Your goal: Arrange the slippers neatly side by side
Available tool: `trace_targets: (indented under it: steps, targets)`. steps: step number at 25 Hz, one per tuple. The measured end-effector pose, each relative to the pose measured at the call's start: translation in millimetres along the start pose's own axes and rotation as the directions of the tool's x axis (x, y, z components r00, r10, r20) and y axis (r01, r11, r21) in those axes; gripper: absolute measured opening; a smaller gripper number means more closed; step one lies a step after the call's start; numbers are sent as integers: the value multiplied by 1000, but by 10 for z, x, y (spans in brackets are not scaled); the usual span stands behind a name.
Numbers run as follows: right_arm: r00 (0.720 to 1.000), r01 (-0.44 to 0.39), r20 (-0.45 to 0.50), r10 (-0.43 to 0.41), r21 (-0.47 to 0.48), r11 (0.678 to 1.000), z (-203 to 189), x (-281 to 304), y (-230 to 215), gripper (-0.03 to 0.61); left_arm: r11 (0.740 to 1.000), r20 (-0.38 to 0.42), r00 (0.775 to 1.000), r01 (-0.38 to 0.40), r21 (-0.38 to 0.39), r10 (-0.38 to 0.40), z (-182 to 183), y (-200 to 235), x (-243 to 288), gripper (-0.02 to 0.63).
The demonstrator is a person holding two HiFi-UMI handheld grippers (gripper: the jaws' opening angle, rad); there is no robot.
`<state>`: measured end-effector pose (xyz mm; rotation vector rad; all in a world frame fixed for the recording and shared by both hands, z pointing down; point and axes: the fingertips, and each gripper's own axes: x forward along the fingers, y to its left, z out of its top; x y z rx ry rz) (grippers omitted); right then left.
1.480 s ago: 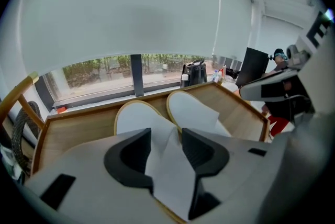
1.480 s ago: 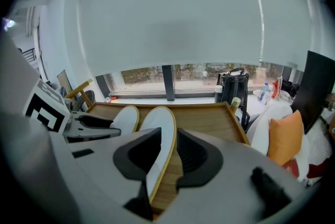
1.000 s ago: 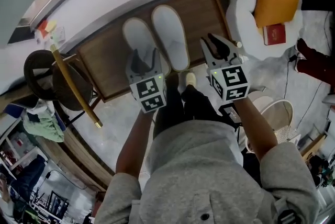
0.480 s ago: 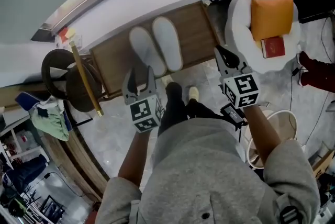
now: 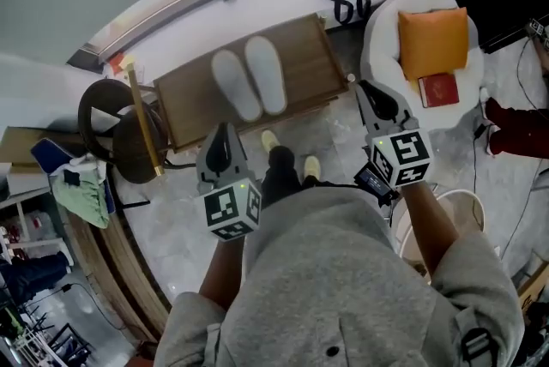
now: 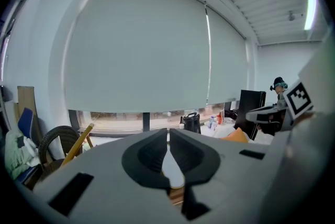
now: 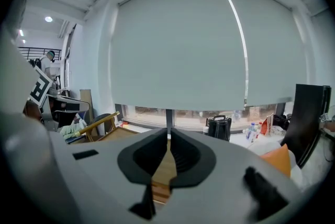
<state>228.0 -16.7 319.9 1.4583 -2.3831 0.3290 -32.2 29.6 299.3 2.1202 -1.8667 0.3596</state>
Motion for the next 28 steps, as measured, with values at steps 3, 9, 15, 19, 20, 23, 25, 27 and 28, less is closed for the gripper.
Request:
trace_targets:
  steps: [3,9,15,19,20,23,25,27,28]
  targets:
    - [1000,-2,23,2,3,1000,32,-150,35,35,1000,16,1000,15,-2,-15,45,-115,-164,26]
    - [999,-28,45,28,3,1000,68,-240,212,35,1000,20,999,31,5,-31,66,-192,-291,26]
    - [998,-48,47,48,-3,999,52,-294,256,35,999,25,999,33,-9,-32,40,-266,-343,26]
    - [998,-49,50,50,-9,999,71,-271,266,35,999,34,999,29,-14,-28,57,-241,-343,26]
    - [998,-47,51,48,-9,999,72,-260,263,35,999,31,999,32,-15,-31,50,-234,-331,26]
    - [998,-43,52,43,-10,999,61,-243,249,35,999,21,999,47,-16,-47,29,-245,-294,26]
    - [998,-38,53,39,-21,999,63,-236,237,35,999,20,999,51,-16,-50,32,-251,-276,26]
    - [998,-34,55,36,-33,999,75,-233,230,35,998,21,998,53,-15,-53,41,-257,-263,26]
    - [998,-33,56,35,-37,999,82,-233,228,35,998,22,998,54,-15,-54,45,-261,-256,26]
